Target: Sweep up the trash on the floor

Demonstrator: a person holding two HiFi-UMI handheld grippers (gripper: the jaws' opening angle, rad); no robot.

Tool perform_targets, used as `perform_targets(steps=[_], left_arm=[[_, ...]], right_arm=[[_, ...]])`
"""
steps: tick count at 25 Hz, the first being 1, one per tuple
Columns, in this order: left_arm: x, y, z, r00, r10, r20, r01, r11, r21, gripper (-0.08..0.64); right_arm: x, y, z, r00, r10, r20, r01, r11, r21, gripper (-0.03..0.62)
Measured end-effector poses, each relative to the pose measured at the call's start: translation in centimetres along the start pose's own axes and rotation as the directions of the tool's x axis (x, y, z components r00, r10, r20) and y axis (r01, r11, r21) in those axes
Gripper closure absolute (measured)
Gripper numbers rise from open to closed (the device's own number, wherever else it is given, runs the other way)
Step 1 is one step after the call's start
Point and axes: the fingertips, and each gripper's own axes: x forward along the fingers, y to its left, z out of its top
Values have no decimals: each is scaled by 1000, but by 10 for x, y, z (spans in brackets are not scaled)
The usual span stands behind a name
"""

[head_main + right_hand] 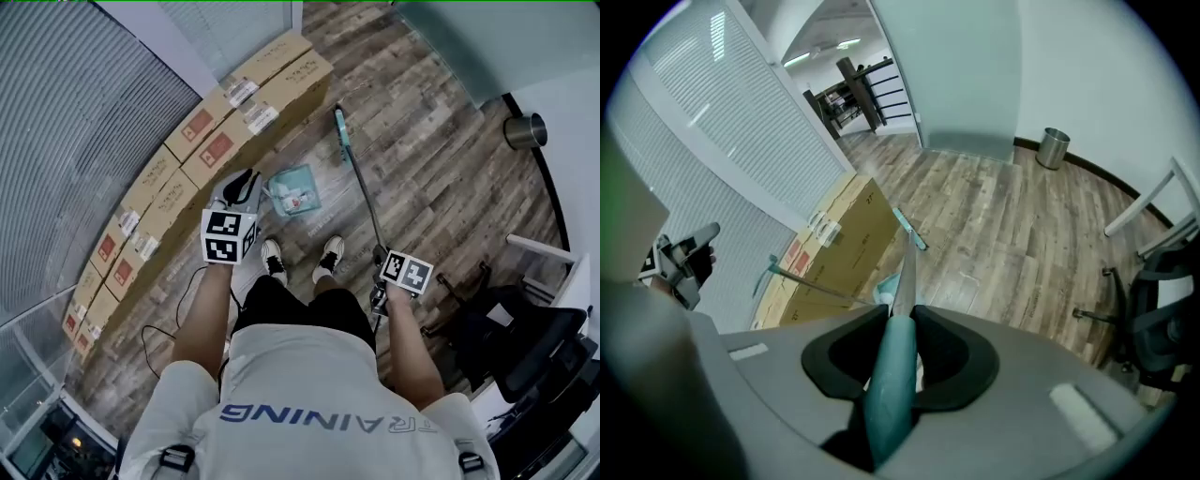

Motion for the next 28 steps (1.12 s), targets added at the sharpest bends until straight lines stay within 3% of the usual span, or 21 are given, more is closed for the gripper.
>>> perform_targets(steps=[5, 13, 22, 28], left_arm=[[-36, -28, 53, 987, -29, 160, 33, 999, -21, 556], [-89, -64, 137, 917, -73, 393, 80, 997, -3, 557], [-120, -92, 190, 859, -120, 497, 109, 993, 51, 557], [-131, -101, 208, 840, -137, 524, 118, 991, 70, 557]], right_arm=[[-39, 7, 26, 992, 27, 121, -33, 999, 42, 486], [-90, 35, 63, 962, 70, 265, -82, 996, 33, 486], [-137, 56, 101, 919, 105, 379, -114, 994, 0, 486], [-148, 60, 109, 903, 118, 414, -130, 992, -1, 486]])
